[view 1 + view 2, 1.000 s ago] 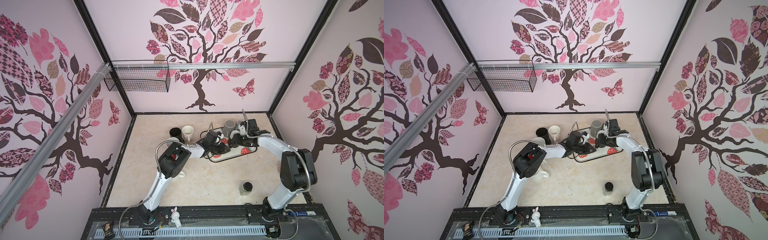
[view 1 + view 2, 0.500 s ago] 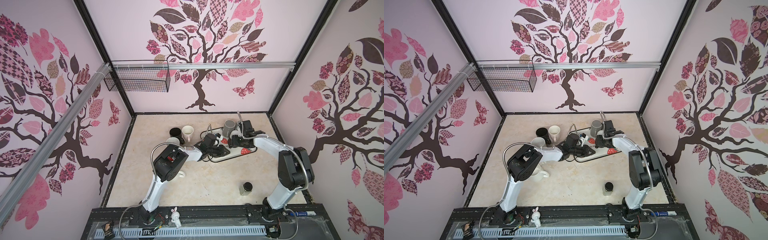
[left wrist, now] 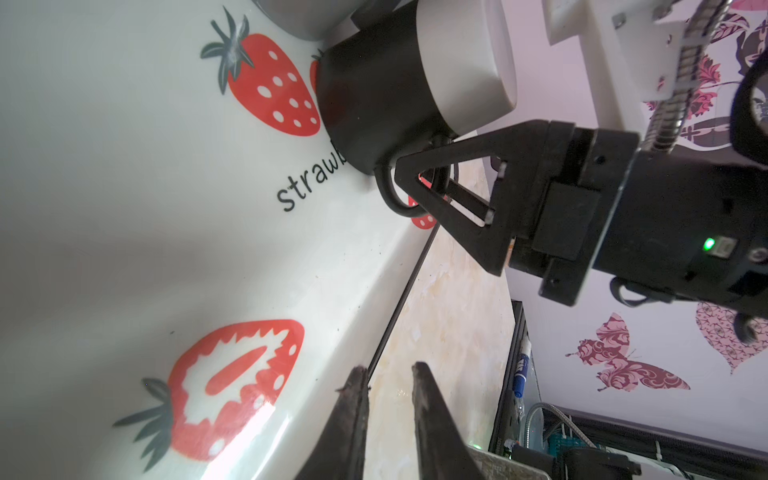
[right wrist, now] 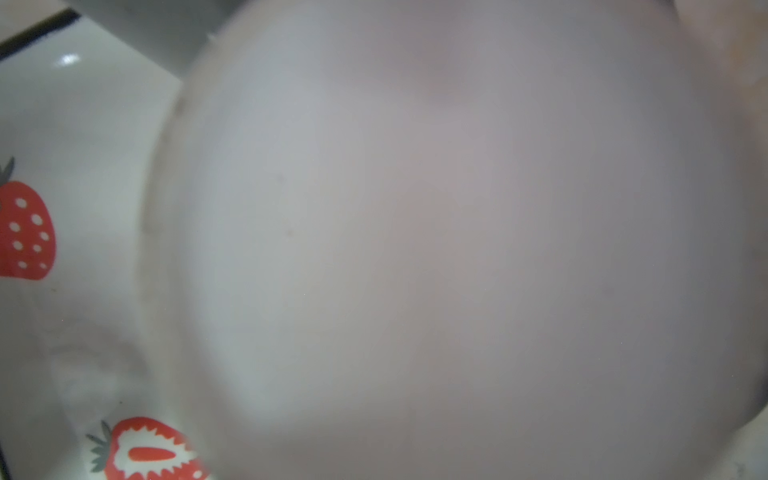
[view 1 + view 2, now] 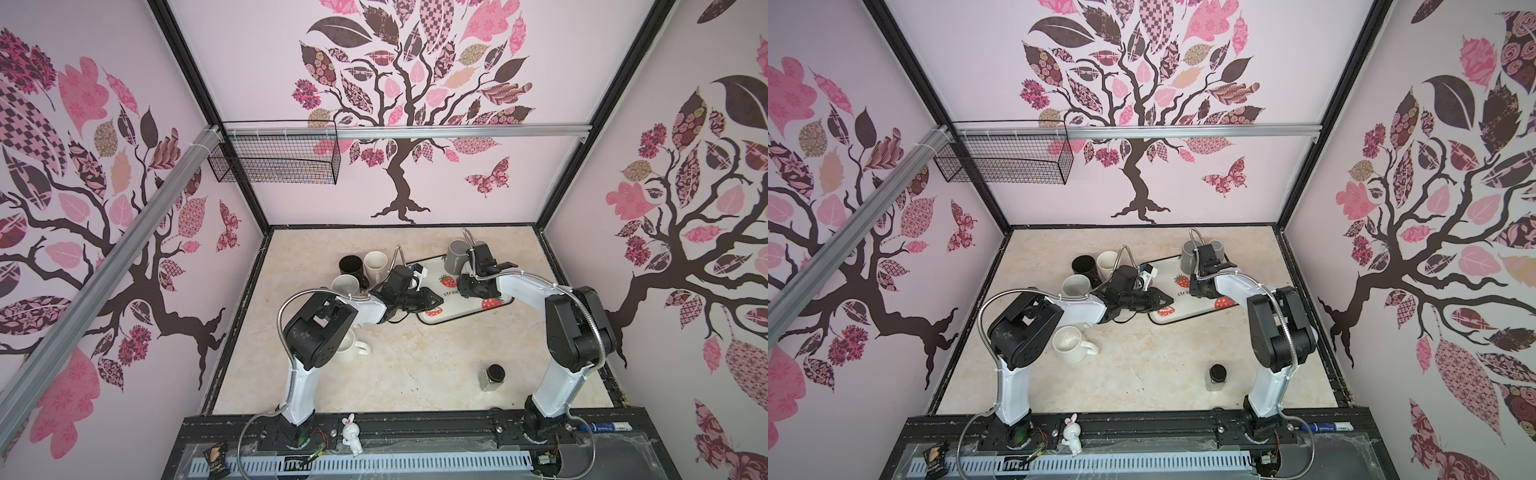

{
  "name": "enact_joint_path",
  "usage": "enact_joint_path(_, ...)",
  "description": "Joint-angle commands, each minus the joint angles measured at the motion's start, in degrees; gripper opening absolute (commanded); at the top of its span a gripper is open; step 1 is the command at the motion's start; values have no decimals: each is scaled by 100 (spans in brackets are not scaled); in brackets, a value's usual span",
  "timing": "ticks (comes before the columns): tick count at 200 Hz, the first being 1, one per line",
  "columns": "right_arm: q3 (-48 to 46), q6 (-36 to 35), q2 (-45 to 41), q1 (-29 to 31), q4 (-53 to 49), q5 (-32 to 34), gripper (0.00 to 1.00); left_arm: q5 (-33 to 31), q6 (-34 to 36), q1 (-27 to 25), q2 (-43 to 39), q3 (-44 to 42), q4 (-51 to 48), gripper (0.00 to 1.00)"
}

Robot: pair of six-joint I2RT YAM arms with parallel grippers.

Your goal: Turn the mug right side up

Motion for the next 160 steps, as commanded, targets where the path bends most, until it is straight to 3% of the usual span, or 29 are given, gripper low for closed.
enact_joint_path(1,249,-196,59,-15,-230,1,30,50,185,18,-268,-236,137,22)
enact_joint_path(58,57,-639,-256,11,-429,4,0,78,222,62,-483,-349,62,22)
enact_joint_path(109,-231,-969,-861,15,-507,-22,0,-12,374,66,-826,-466,-26,24)
enact_joint_path(160,-902,-783,-1910,16,587,-908,0,-376,750,173,-1484,-602,-580,37)
